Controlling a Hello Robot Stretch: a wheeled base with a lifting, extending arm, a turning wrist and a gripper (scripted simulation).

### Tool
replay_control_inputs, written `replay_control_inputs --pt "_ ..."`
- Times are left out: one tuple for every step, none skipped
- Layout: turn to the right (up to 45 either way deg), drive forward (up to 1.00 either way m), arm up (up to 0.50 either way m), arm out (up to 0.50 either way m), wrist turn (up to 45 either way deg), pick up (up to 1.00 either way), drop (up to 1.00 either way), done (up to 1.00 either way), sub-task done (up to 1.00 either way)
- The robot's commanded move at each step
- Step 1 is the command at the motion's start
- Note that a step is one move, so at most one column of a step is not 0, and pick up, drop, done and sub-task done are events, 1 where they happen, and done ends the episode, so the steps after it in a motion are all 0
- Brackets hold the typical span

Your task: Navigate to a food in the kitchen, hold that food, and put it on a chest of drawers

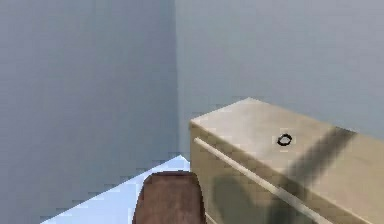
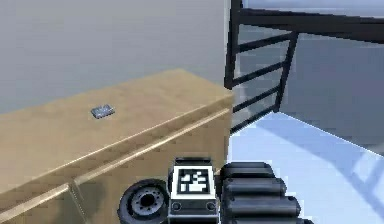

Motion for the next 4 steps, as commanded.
replay_control_inputs --pt "-45.0 0.0 0.0 0.0 0.0 0.0 0.0 0.0 0.0" --pt "-45.0 0.0 0.0 0.0 0.0 0.0 0.0 0.0 0.0" --pt "-27.0 0.0 0.0 0.0 0.0 0.0 0.0 0.0 0.0" --pt "45.0 0.0 0.0 0.0 0.0 0.0 0.0 0.0 0.0"
